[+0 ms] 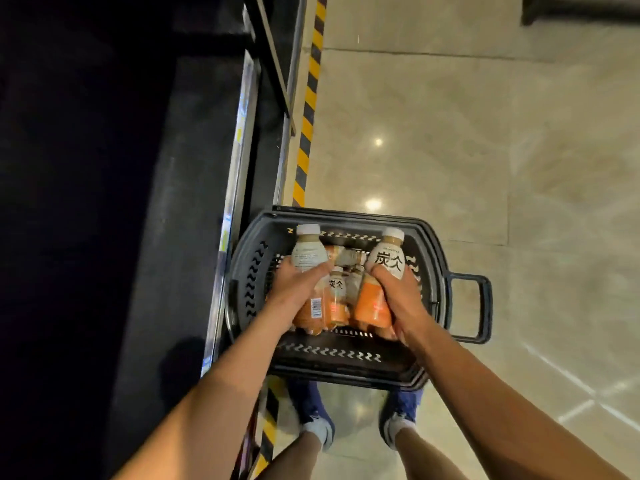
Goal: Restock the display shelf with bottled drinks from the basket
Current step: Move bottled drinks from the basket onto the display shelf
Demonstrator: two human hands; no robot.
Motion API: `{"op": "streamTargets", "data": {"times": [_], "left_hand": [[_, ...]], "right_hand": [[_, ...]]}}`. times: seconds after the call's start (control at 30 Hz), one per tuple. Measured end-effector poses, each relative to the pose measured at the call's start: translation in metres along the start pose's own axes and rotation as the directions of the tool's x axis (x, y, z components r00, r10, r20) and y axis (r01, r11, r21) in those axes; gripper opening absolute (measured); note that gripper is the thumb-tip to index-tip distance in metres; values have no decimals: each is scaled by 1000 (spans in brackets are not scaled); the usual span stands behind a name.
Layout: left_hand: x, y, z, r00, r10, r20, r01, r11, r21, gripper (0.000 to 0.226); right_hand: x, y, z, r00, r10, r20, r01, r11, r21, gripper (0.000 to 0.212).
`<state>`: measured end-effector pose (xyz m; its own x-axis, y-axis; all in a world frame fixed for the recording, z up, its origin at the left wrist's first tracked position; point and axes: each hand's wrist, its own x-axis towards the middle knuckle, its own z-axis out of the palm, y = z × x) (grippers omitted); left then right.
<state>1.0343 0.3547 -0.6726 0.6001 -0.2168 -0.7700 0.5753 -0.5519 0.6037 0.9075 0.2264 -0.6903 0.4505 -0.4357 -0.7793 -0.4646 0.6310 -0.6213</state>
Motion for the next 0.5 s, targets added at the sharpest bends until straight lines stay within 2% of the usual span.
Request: {"op": "streamTargets", "data": {"times": [0.13,0.2,0.27,0.3,0.4,0.5], "left_hand": [[-142,99,-30,988,153,-30,-155,985,-80,55],[-212,140,-48,976,216,-26,-217,969,-121,55],[-280,173,-64,958,283,-51,-288,945,-154,51],[-314,186,-72,946,314,-79,-323,931,-169,50],[-400,207,-91,891,398,-219,-441,875,-199,38],[-479,209,-114,779,464,-423,-576,796,-188,25]], "right_hand": [[-129,-123,9,986,-167,26,168,983,-73,25],[-193,-173,15,966,-252,64,259,954,-150,37],[-253,-215,22,942,-307,132,327,930,-166,57],[-280,-231,26,926,-337,172,364,917,-164,60],[-352,-270,42,848,-412,333,484,858,-172,51],[-414,-296,64,714,-450,537,605,782,-149,32]]}}
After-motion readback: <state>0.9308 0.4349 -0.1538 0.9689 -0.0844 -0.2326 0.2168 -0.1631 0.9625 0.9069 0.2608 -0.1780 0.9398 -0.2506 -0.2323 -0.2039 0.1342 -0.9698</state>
